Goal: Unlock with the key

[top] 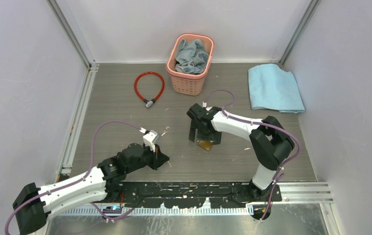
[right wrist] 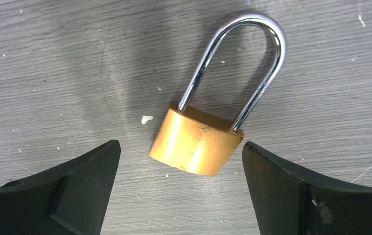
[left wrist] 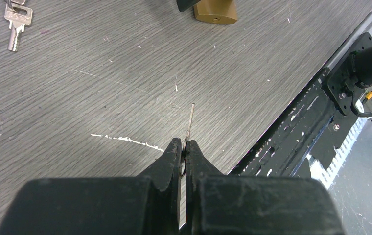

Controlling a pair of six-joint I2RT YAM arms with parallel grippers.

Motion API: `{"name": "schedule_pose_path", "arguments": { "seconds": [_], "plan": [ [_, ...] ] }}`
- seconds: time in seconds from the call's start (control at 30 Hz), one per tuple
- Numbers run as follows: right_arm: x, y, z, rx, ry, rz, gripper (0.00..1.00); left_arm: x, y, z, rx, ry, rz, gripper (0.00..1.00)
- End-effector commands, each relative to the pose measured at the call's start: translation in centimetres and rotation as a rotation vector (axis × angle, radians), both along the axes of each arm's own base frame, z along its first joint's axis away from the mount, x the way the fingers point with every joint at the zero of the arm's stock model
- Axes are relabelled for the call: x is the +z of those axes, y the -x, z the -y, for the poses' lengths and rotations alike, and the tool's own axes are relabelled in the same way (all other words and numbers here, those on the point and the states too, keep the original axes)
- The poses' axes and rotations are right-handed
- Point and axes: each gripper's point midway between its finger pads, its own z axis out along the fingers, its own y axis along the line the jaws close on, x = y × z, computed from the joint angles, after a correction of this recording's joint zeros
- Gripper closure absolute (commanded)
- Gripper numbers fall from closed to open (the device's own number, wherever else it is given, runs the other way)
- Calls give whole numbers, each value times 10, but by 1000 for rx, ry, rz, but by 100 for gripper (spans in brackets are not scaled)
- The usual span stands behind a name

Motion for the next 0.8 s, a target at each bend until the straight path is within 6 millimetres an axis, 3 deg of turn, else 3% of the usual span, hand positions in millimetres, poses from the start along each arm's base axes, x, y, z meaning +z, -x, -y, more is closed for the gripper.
{"name": "schedule_pose_path", "arguments": {
  "seconds": [0.0, 0.2, 0.4, 0.77],
  "plan": [
    [6, -5, -7, 32, -4, -9, 0, 16, -7, 5, 5, 45, 55, 100],
    [2, -2, 9, -100, 46, -11, 2, 17, -7, 3, 7, 48, 60, 100],
    [0, 1, 17, -241, -13, 9, 5, 19, -6, 3, 7, 51, 65, 100],
    [-7, -4, 16, -337, -96, 4, 11, 19, -6, 3, 5, 52, 63, 100]
  ]
}}
